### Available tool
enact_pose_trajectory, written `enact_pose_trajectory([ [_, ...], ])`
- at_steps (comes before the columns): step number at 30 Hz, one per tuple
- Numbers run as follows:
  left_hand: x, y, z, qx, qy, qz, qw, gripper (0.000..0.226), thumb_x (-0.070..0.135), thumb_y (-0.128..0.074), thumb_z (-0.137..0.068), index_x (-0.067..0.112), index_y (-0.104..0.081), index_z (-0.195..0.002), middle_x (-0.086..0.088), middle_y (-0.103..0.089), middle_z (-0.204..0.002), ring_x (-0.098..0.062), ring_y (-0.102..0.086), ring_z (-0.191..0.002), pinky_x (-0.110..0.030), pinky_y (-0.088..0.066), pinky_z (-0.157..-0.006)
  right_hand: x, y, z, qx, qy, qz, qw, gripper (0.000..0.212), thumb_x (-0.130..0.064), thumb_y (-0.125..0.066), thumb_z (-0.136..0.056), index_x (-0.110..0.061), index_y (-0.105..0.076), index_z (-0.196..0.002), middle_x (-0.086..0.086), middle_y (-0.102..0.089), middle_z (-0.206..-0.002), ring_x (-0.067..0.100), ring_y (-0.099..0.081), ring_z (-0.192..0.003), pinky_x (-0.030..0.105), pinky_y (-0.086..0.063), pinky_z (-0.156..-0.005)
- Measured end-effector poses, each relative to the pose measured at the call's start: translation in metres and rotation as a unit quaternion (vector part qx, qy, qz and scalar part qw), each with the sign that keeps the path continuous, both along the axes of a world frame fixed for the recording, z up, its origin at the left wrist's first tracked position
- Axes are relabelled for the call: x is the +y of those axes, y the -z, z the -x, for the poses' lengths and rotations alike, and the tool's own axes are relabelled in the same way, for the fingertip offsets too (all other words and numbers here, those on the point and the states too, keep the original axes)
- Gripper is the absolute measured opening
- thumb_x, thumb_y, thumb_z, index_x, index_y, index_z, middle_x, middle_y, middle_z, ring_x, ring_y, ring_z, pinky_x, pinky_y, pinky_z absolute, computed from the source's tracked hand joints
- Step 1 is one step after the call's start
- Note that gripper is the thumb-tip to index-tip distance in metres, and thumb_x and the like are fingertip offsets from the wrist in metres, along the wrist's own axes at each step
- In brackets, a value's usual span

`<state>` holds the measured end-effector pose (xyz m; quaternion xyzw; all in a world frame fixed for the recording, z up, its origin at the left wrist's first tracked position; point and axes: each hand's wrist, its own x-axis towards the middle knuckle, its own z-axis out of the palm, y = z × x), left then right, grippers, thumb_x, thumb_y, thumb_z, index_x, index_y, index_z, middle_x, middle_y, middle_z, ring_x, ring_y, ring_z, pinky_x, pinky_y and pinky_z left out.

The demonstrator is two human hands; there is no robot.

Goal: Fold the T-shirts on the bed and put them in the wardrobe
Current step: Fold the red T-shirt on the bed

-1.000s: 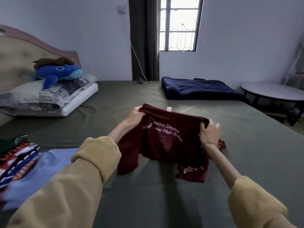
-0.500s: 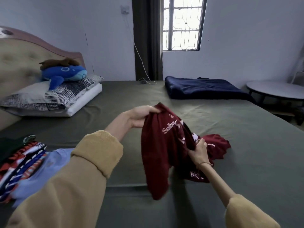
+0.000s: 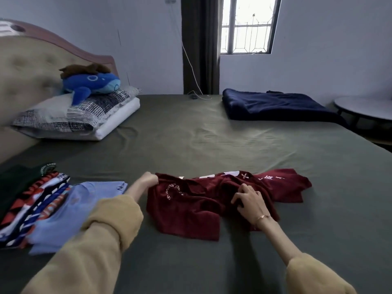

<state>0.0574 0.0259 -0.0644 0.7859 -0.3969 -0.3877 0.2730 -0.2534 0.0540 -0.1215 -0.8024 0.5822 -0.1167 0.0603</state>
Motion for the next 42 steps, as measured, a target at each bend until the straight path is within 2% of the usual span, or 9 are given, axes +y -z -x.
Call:
enact_pose_trajectory([
  [3, 0.003, 0.032, -0.002, -0.169, 0.019, -0.014, 0.985, 0.046, 0.005, -0.053, -0.087, -0.009, -0.045, -0.131, -0.024, -0.052, -0.133, -0.036, -0.051, -0.122, -0.038, -0.042, -0.097, 0.003, 0.012, -0.008, 0.127, 0.118, -0.069, 0.983, 0.057, -0.045, -0.058, -0.084, -0.022, -0.041, -0.132, 0.001, -0.049, -0.130, 0.020, -0.044, -0.123, 0.044, -0.029, -0.102],
  [7, 0.008, 0.048, 0.017, -0.203, 0.058, -0.052, 0.976, 0.085, 0.027, -0.066, -0.086, -0.001, -0.014, -0.147, -0.017, -0.041, -0.145, -0.031, -0.040, -0.133, -0.036, -0.035, -0.106, -0.002, 0.010, -0.010, -0.053, 0.254, -0.031, 0.965, 0.098, -0.033, -0.071, -0.078, -0.020, -0.004, -0.148, 0.011, -0.040, -0.124, 0.030, -0.060, -0.103, 0.038, -0.047, -0.075],
  [12, -0.006, 0.053, 0.017, -0.301, 0.093, -0.099, 0.944, 0.043, 0.029, -0.053, -0.092, 0.010, -0.049, -0.131, -0.010, -0.053, -0.135, -0.027, -0.051, -0.124, -0.032, -0.041, -0.096, -0.031, -0.012, -0.003, 0.080, 0.249, -0.118, 0.958, 0.027, -0.028, -0.055, -0.090, -0.011, -0.055, -0.112, 0.005, -0.063, -0.111, 0.022, -0.063, -0.103, 0.030, -0.048, -0.079],
  [16, -0.031, 0.047, 0.003, -0.249, 0.128, -0.104, 0.954, 0.039, 0.024, -0.049, -0.090, 0.009, -0.054, -0.126, -0.014, -0.056, -0.131, -0.031, -0.054, -0.118, -0.036, -0.044, -0.098, -0.073, -0.057, -0.006, 0.122, 0.176, -0.367, 0.905, 0.026, -0.025, -0.052, -0.094, -0.012, -0.054, -0.073, -0.006, -0.063, -0.058, 0.004, -0.059, -0.042, 0.020, -0.046, -0.045],
  [21, -0.068, 0.035, -0.006, -0.151, 0.002, -0.008, 0.988, 0.041, 0.012, -0.042, -0.096, 0.000, -0.044, -0.135, -0.020, -0.047, -0.139, -0.035, -0.045, -0.127, -0.034, -0.037, -0.101, -0.146, -0.100, -0.033, -0.146, 0.110, -0.048, 0.982, 0.055, -0.005, -0.059, -0.086, -0.006, -0.034, -0.136, 0.023, -0.058, -0.121, 0.037, -0.057, -0.110, 0.035, -0.043, -0.089],
  [25, -0.073, 0.035, -0.016, -0.182, -0.084, -0.001, 0.980, 0.053, 0.011, -0.044, -0.095, -0.001, -0.027, -0.144, -0.021, -0.045, -0.140, -0.037, -0.044, -0.128, -0.041, -0.037, -0.102, -0.163, -0.091, -0.070, -0.213, 0.015, -0.128, 0.968, 0.109, -0.001, -0.069, -0.079, -0.015, 0.014, -0.148, 0.020, -0.028, -0.149, 0.032, -0.043, -0.128, 0.029, -0.031, -0.104],
  [31, -0.056, 0.061, -0.016, -0.338, -0.024, 0.084, 0.937, 0.053, 0.021, -0.055, -0.091, 0.014, -0.033, -0.139, -0.014, -0.041, -0.136, -0.031, -0.039, -0.127, -0.043, -0.036, -0.100, -0.150, -0.002, -0.065, -0.122, 0.109, -0.204, 0.965, 0.046, -0.015, -0.057, -0.085, -0.007, -0.045, -0.128, 0.016, -0.053, -0.129, 0.030, -0.052, -0.117, 0.028, -0.042, -0.082],
  [36, -0.061, 0.078, 0.032, -0.286, 0.309, 0.035, 0.906, 0.061, 0.058, -0.051, -0.086, 0.032, -0.038, -0.140, 0.000, -0.037, -0.141, -0.020, -0.026, -0.138, -0.051, -0.013, -0.113, -0.136, 0.029, -0.065, -0.110, 0.055, -0.212, 0.970, 0.047, -0.014, -0.060, -0.086, -0.016, -0.050, -0.132, 0.009, -0.043, -0.141, 0.025, -0.039, -0.130, 0.027, -0.031, -0.103],
  [42, -0.061, 0.071, 0.033, -0.267, 0.296, 0.088, 0.913, 0.017, 0.027, -0.041, -0.096, 0.022, -0.058, -0.098, 0.005, -0.056, -0.110, -0.017, -0.048, -0.118, -0.049, -0.016, -0.113, -0.124, 0.037, -0.073, -0.095, 0.067, -0.217, 0.969, 0.041, -0.014, -0.054, -0.084, -0.025, -0.054, -0.124, -0.002, -0.043, -0.142, 0.024, -0.037, -0.130, 0.043, -0.033, -0.105],
])
